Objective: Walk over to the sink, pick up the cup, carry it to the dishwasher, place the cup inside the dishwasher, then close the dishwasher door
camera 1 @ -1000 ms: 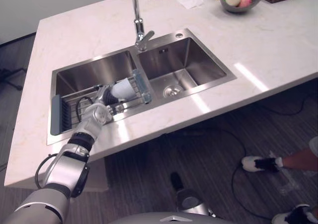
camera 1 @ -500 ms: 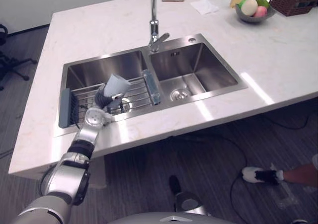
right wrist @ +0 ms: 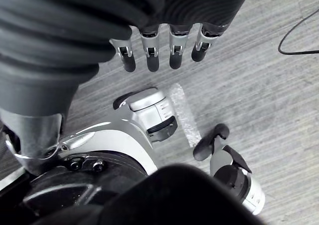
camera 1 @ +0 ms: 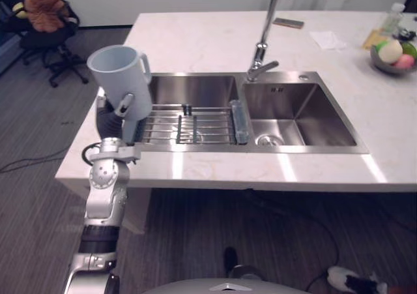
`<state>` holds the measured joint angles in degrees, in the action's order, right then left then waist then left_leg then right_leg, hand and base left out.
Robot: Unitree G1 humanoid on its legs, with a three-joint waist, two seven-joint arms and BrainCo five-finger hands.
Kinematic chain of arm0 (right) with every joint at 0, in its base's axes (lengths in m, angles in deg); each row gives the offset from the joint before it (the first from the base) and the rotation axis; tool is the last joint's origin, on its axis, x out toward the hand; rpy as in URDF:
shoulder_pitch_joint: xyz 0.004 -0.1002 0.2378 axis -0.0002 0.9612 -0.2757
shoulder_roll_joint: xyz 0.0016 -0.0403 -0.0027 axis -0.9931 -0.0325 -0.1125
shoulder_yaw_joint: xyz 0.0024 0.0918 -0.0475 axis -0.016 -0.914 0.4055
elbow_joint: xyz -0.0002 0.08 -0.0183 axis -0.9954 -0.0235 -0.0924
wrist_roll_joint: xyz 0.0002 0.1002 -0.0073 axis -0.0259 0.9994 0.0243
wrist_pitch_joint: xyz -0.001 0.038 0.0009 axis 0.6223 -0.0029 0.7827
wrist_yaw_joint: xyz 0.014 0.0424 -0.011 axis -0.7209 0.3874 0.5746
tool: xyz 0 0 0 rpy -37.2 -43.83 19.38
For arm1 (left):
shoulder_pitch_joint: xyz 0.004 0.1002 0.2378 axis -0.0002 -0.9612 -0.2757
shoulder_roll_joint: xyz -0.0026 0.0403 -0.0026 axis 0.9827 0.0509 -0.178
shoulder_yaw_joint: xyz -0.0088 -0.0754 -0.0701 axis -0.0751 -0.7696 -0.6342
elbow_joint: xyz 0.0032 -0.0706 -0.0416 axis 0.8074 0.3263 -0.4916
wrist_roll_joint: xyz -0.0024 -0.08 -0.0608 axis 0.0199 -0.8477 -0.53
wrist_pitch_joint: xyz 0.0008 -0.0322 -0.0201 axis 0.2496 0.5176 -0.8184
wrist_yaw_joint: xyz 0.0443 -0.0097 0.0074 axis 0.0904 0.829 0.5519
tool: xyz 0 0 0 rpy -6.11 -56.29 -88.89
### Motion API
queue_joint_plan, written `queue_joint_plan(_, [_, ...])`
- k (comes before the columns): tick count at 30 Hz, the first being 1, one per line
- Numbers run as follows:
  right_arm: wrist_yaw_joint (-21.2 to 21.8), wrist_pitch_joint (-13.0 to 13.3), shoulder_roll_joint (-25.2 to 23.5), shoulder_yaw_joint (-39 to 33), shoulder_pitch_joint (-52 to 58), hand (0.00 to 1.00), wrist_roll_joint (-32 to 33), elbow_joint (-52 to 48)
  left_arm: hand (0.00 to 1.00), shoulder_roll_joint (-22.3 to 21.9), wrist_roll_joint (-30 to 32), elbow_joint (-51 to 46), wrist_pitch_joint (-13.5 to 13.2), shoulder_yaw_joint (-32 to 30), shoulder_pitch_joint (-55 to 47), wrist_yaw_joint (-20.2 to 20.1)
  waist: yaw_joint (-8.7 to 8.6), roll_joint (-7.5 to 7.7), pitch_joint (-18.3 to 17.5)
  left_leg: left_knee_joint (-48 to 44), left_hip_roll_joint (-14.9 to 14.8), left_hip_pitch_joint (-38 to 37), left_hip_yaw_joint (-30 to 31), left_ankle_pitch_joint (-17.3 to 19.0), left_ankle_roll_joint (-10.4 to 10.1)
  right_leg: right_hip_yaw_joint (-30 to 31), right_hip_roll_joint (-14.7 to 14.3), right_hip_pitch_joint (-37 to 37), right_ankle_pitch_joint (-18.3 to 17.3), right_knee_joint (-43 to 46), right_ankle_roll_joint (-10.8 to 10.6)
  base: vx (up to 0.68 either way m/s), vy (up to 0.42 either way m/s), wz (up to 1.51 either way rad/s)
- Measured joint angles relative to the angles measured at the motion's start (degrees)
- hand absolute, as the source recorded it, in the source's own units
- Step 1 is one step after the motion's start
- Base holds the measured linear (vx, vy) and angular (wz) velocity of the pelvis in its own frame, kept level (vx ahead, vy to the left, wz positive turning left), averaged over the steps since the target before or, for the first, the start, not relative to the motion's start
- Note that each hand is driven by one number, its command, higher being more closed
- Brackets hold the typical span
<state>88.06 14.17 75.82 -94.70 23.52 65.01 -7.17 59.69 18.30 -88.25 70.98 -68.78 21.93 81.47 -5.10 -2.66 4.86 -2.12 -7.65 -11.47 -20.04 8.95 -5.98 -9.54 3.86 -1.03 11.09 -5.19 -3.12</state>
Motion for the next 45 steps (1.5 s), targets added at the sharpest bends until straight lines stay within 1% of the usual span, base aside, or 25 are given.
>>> queue_joint_plan(1, [-0.23,-0.39,-0.24,-0.26,0.46,0.0,0.04,0.03,1.0,-0.55,1.11,-1.58,-1.27,-0.55,-0.93,1.61,0.57,0.35,-0.72,-0.18,0.22,0.43,0.63,-0.09,0.15,-0.38,0.31,-0.01,0.1,0.0,-0.1,-0.06,-0.001,0.21])
queue_joint_plan(3, [-0.96,-0.97,-0.73,-1.04,0.74,0.0,0.04,0.03,1.0,-1.35,2.87,-3.91,-2.73,-2.06,-2.11,3.55,1.33,0.83,-1.28,-0.74,0.36,0.97,1.27,-0.06,0.31,-0.8,0.72,0.04,0.22,0.0,-0.14,-0.08,-0.002,0.17])
queue_joint_plan(4, [-1.39,-1.17,-1.07,-1.21,1.06,0.0,0.18,0.12,1.0,-1.63,4.87,-5.74,-3.66,-3.1,-2.98,5.23,1.9,1.11,-1.69,-0.85,0.36,1.24,1.48,-0.16,0.38,-1.04,0.83,0.01,0.33,0.0,-0.1,-0.06,-0.011,0.11])
queue_joint_plan(8, [-1.41,-2.4,-1.19,-1.43,1.11,0.0,1.16,0.43,1.0,-1.68,6.98,-7.87,-4.09,-4.35,-4.17,6.96,2.16,1.41,-2.47,-0.79,0.29,1.85,2.71,-0.64,0.57,-2.14,0.95,0.03,0.37,0.0,0.03,-0.05,-0.027,0.15])
queue_joint_plan(10, [-1.43,-2.4,-1.18,-1.55,1.08,0.0,1.15,0.86,1.0,-1.7,7.87,-7.87,-4.09,-4.64,-4.17,8.14,2.58,1.43,-2.7,-0.75,0.04,2.2,3.08,-0.89,0.34,-2.58,0.84,-0.08,0.37,0.0,0.17,-0.04,-0.032,0.11])
queue_joint_plan(15, [-2.71,-2.29,-1.36,-2.24,1.06,0.0,1.0,0.91,1.0,-1.78,8.98,-8.04,-4.08,-6.46,-4.18,9.28,3.05,1.61,-3.06,-0.65,-0.25,2.55,3.8,-1.34,-0.11,-3.34,0.67,-0.08,0.36,0.0,0.57,-0.04,-0.027,0.07])
queue_joint_plan(17, [-4.1,-2.0,-1.64,-2.7,1.01,0.0,-0.19,0.91,1.0,-1.78,8.98,-9.0,-3.93,-6.53,-4.34,9.33,3.32,1.94,-3.49,-0.58,-0.29,2.79,4.25,-1.59,-0.18,-3.74,0.68,-0.08,0.36,0.0,0.65,-0.03,-0.012,0.09])
queue_joint_plan(20, [-6.44,-1.92,-2.14,-3.87,0.81,0.0,-3.81,0.91,1.0,-1.78,9.06,-10.07,-3.84,-6.74,-4.8,9.3,3.76,2.26,-4.16,-0.42,-0.29,2.79,4.34,-1.82,-0.12,-3.82,0.68,-0.08,0.39,0.0,0.7,-0.01,-0.003,0.01])
queue_joint_plan(22, [-8.4,-1.94,-2.44,-4.38,0.52,0.0,-7.9,0.88,1.0,-1.78,9.06,-10.07,-3.78,-6.93,-5.12,9.29,3.94,2.44,-4.52,-0.42,-0.27,2.79,4.36,-1.87,-0.11,-3.83,0.7,-0.08,0.41,0.0,0.71,0.0,0.0,0.0])
queue_joint_plan(23, [-10.14,-1.39,-2.52,-5.32,0.21,0.0,-11.64,0.81,1.0,-1.78,9.05,-10.07,-3.71,-7.13,-5.39,9.23,3.99,2.57,-4.63,-0.41,-0.26,2.79,4.42,-1.9,-0.14,-3.85,0.71,-0.06,0.41,0.0,0.71,0.0,0.0,0.0])
queue_joint_plan(24, [-11.88,-0.93,-2.58,-6.03,-0.19,0.0,-13.86,0.84,1.0,-1.77,9.03,-10.07,-3.6,-7.41,-5.62,9.24,4.06,2.73,-4.72,-0.39,-0.26,2.79,4.45,-1.96,-0.14,-3.87,0.71,-0.05,0.4,0.0,0.7,0.0,0.0,0.0])
queue_joint_plan(25, [-12.93,-0.72,-2.64,-6.11,-0.35,0.0,-14.66,0.8,1.0,-1.76,9.0,-10.07,-3.53,-7.44,-5.75,9.26,4.14,2.77,-4.75,-0.36,-0.25,2.79,4.46,-1.98,-0.14,-3.88,0.72,-0.05,0.39,0.0,0.68,0.0,0.0,0.0])
queue_joint_plan(26, [-14.72,-0.19,-2.64,-6.4,-0.68,0.0,-14.97,0.58,1.0,-1.76,9.0,-10.07,-3.33,-7.39,-5.89,9.26,4.46,2.87,-4.82,-0.27,-0.21,2.79,4.53,-2.06,-0.11,-3.93,0.75,-0.04,0.37,0.0,0.65,0.0,0.0,0.0])
queue_joint_plan(27, [-15.26,-0.01,-2.65,-6.51,-0.76,0.0,-15.4,0.23,1.0,-1.75,8.99,-10.07,-3.3,-7.4,-5.9,9.26,4.54,2.92,-4.84,-0.22,-0.2,2.79,4.57,-2.1,-0.11,-3.96,0.75,-0.04,0.37,0.01,0.65,-0.01,-0.001,0.04])
queue_joint_plan(31, [-19.68,2.89,-2.93,-6.42,-1.55,0.0,-15.87,-0.76,1.0,-1.66,8.99,-10.06,-3.19,-7.03,-6.02,9.25,4.59,3.06,-4.79,0.25,-0.12,2.79,5.06,-2.42,-0.16,-4.27,0.78,-0.04,0.34,0.01,0.64,0.0,-0.001,0.04])
queue_joint_plan(32, [-20.25,3.07,-3.13,-6.47,-1.53,0.0,-15.79,-1.3,1.0,-1.66,8.99,-10.07,-3.19,-6.8,-6.15,9.25,4.57,3.07,-4.76,0.27,-0.12,2.79,5.07,-2.42,-0.16,-4.28,0.77,-0.04,0.34,0.01,0.65,0.0,0.0,0.0])
queue_joint_plan(35, [-23.91,3.86,-3.81,-5.87,-1.47,0.0,-14.19,-4.88,1.0,-1.68,9.01,-9.94,-3.2,-5.39,-6.89,9.23,4.42,3.06,-4.66,0.27,-0.1,2.79,5.07,-2.42,-0.13,-4.26,0.77,-0.03,0.35,0.01,0.67,0.0,0.0,0.0])
queue_joint_plan(36, [-25.2,5.8,-4.32,-7.34,-1.45,0.0,-13.08,-5.14,1.0,-1.68,9.0,-9.77,-3.47,-5.36,-7.14,9.24,4.28,2.96,-4.6,0.27,-0.09,2.77,4.93,-2.42,-0.1,-4.1,0.73,-0.12,0.36,0.01,0.67,0.0,0.007,-0.07])
queue_joint_plan(37, [-25.21,10.42,-5.17,-9.26,-1.29,0.0,-12.45,-6.49,1.0,-1.68,9.01,-9.72,-3.85,-5.65,-7.72,9.3,3.88,2.73,-4.49,0.26,-0.08,2.73,4.55,-2.36,-0.07,-3.79,0.7,-0.3,0.38,0.01,0.67,0.0,0.006,-0.12])
queue_joint_plan(38, [-24.83,13.01,-5.64,-9.94,-0.96,0.0,-12.44,-7.63,1.0,-1.68,9.01,-9.72,-3.91,-5.8,-8.04,9.31,3.67,2.74,-4.51,0.25,-0.07,2.64,4.36,-2.25,-0.07,-3.57,0.68,-0.32,0.4,0.01,0.67,0.0,0.012,-0.13])
queue_joint_plan(40, [-23.25,22.52,-7.36,-10.47,0.83,0.0,-12.5,-12.23,1.0,-1.68,9.01,-9.72,-4.16,-6.3,-9.12,9.31,3.04,2.06,-4.49,0.23,-0.03,2.51,3.9,-2.32,0.25,-3.34,0.64,-0.38,0.31,0.02,0.53,0.01,0.011,-0.08])
queue_joint_plan(41, [-22.75,24.42,-7.74,-10.46,1.21,0.0,-12.5,-13.27,1.0,-1.68,9.01,-9.72,-4.34,-6.36,-9.38,9.31,2.92,1.85,-4.49,0.23,-0.04,2.46,3.56,-2.31,0.24,-3.23,0.61,-0.42,0.26,0.02,0.47,0.01,0.007,-0.09])
queue_joint_plan(42, [-21.53,27.07,-8.24,-10.53,1.58,0.0,-12.5,-14.06,1.0,-1.68,9.0,-9.79,-4.67,-6.38,-9.83,9.27,2.84,1.48,-4.55,0.24,-0.08,2.46,2.91,-2.26,0.2,-2.92,0.54,-0.66,0.16,0.02,0.32,0.0,0.005,-0.07])
queue_joint_plan(43, [-15.78,36.74,-11.09,-12.81,1.98,0.0,-11.89,-14.17,1.0,-4.15,8.92,-12.14,-5.49,-10.78,-12.0,7.55,3.7,-0.13,-4.12,0.39,-0.6,1.3,1.48,-1.28,-0.05,-2.23,-0.11,-0.1,-0.18,0.03,0.14,0.0,0.003,-0.05])
queue_joint_plan(45, [-15.78,36.74,-11.09,-12.8,1.98,0.0,-11.89,-14.17,1.0,-4.15,8.92,-12.14,-5.49,-10.77,-12.0,7.55,3.66,-0.12,-4.09,0.39,-0.6,1.29,1.46,-1.28,-0.05,-2.21,-0.13,-0.1,-0.18,0.03,0.14,0.0,0.0,0.0])
